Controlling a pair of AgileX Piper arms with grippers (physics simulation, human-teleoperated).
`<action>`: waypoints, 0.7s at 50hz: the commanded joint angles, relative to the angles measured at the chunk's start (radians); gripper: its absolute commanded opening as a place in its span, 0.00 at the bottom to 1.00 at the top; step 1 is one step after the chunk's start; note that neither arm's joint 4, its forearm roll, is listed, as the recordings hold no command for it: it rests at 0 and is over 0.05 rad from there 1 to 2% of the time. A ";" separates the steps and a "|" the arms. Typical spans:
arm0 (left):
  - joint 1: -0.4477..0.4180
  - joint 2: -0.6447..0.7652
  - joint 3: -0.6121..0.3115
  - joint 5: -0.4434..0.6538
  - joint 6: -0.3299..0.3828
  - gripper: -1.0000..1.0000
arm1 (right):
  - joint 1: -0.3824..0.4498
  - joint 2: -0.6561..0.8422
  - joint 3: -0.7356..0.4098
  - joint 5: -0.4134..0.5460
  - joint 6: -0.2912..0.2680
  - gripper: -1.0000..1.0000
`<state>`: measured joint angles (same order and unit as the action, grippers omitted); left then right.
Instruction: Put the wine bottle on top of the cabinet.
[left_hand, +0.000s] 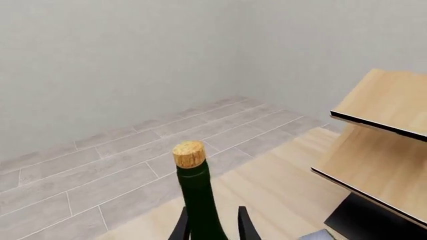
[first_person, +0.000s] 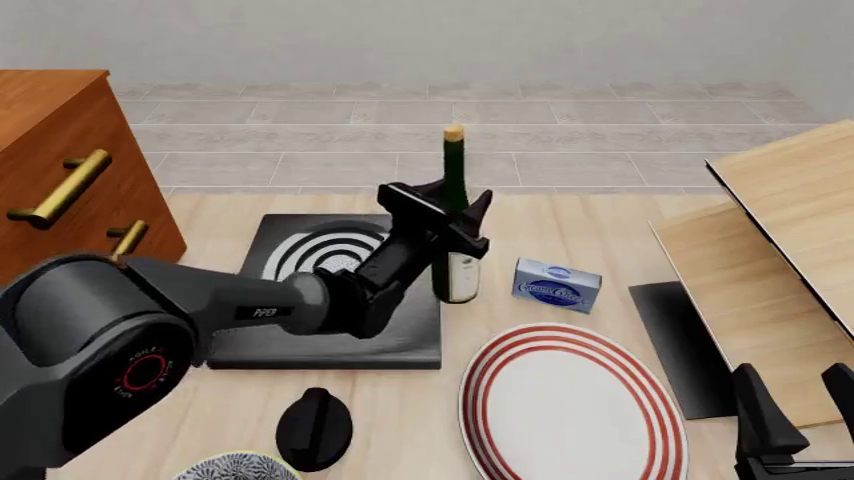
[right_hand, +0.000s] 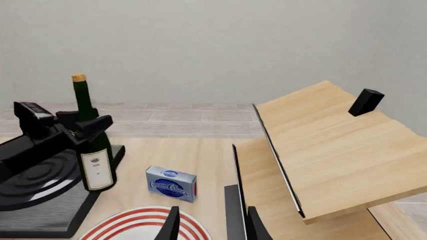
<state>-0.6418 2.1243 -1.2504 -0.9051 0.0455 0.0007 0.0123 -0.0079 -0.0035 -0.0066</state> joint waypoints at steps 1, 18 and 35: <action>-0.007 -0.079 0.104 -0.040 0.017 0.00 | 0.000 0.000 0.000 0.000 0.000 1.00; 0.009 -0.236 0.257 -0.050 0.030 0.00 | 0.000 0.000 0.000 0.000 0.000 1.00; 0.024 -0.414 0.389 -0.011 0.058 0.00 | 0.000 0.000 0.000 0.000 0.000 1.00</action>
<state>-0.6260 1.8104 -0.9310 -0.9291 0.0747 0.0007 0.0123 -0.0079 -0.0035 -0.0066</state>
